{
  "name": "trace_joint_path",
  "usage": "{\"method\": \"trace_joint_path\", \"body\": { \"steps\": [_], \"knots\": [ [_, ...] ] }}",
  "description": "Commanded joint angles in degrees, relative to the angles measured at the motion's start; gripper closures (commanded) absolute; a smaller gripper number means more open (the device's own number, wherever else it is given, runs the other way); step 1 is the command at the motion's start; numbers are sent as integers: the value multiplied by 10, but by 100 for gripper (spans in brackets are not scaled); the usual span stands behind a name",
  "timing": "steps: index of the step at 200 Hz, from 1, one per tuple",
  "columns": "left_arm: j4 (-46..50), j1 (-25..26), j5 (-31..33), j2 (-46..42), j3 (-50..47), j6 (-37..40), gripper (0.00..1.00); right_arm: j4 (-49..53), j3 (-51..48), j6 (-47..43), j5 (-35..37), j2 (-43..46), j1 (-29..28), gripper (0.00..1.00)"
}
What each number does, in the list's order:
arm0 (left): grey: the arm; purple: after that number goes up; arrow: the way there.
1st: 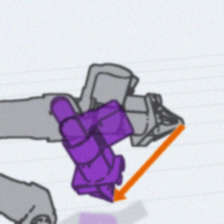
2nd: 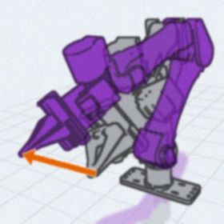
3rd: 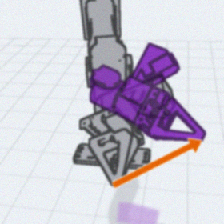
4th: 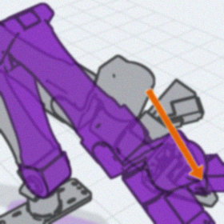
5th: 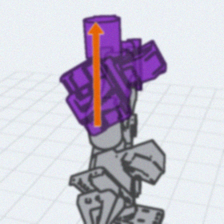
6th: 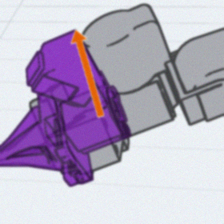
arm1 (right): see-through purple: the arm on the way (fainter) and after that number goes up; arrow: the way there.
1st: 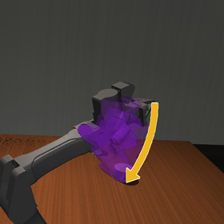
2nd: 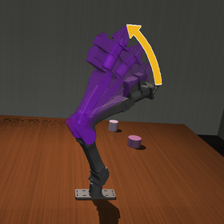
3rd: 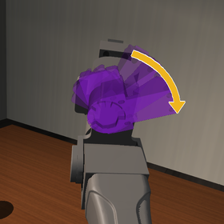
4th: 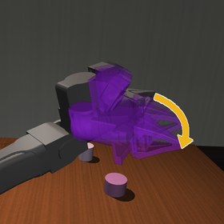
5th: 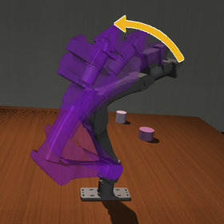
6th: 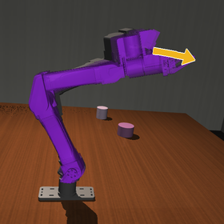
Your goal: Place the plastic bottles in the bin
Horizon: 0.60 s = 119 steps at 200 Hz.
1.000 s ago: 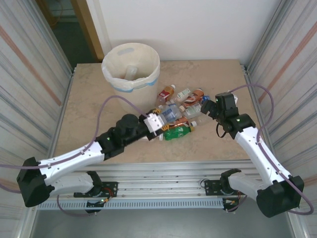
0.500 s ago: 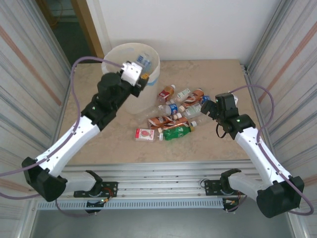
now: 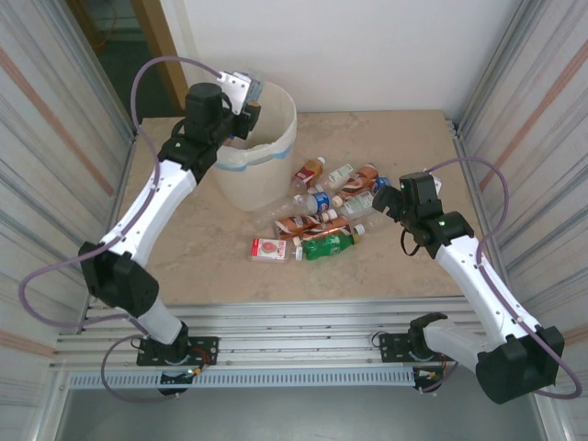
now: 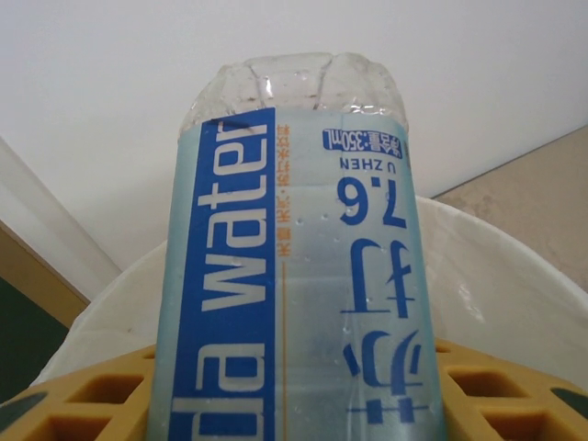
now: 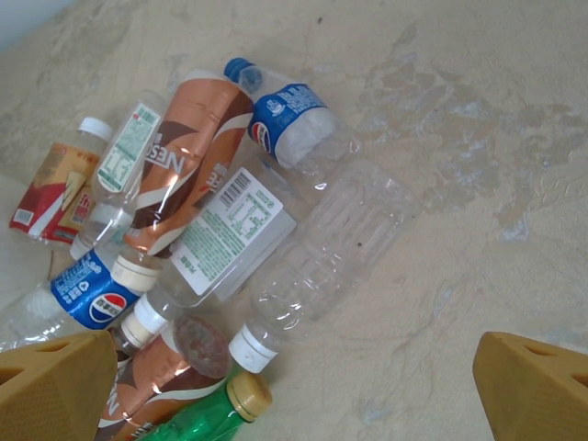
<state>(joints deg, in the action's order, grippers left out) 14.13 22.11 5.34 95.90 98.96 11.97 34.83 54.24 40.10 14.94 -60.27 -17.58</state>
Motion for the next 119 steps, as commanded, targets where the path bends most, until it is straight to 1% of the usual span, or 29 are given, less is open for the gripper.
{"method": "trace_joint_path", "body": {
  "steps": [1, 33, 73, 85, 119],
  "knots": [
    [29, -4, -20, 33, 55, 8, 77, 14, 0, 12, 4, 10, 4, 2],
    [61, -5, -50, 92, 106, 7, 77, 23, -4, 16, 11, 17, 4, 2],
    [78, -5, -58, 136, 128, -7, 76, 30, -7, 16, 19, 28, 4, 2],
    [78, -4, -61, 140, 127, -13, 74, 31, -5, 16, 20, 30, 4, 2],
    [78, -5, -65, 139, 115, -28, 64, 32, -8, 17, 21, 32, 4, 2]
  ]
}}
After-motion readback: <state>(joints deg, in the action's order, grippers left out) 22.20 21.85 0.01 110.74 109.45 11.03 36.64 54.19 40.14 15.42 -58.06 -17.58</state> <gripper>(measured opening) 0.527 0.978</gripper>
